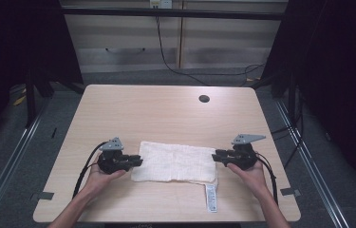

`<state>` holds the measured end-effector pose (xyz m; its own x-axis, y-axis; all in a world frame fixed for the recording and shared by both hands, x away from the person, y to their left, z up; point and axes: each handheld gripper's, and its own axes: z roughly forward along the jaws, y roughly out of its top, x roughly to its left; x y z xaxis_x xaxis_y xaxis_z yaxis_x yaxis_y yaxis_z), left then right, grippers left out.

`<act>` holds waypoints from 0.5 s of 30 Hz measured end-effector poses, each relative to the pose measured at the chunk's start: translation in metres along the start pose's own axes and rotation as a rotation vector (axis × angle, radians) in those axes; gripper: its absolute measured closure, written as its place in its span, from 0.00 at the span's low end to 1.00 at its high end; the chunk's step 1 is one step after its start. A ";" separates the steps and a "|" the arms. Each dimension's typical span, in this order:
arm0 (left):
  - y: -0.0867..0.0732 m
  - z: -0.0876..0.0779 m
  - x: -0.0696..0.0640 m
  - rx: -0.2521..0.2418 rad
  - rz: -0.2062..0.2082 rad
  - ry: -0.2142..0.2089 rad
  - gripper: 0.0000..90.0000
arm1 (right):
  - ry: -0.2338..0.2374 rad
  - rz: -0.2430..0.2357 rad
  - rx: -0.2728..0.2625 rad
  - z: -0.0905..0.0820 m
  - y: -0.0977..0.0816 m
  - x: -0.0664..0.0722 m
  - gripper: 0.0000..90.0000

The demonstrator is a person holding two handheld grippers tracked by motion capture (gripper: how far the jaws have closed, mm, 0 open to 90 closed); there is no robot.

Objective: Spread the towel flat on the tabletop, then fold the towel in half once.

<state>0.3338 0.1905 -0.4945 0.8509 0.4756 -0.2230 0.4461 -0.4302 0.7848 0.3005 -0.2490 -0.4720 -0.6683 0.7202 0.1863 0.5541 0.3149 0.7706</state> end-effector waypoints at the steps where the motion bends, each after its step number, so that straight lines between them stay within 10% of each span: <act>1: -0.001 0.002 -0.001 0.009 0.005 0.003 0.83 | -0.014 0.003 0.001 0.002 0.001 -0.003 0.77; 15: -0.009 0.013 -0.008 0.056 0.033 0.014 0.83 | -0.049 0.038 0.043 0.033 0.013 -0.030 0.74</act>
<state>0.3267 0.1805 -0.5072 0.8618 0.4706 -0.1893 0.4330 -0.4882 0.7577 0.3442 -0.2465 -0.4878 -0.6215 0.7615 0.1842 0.6003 0.3118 0.7365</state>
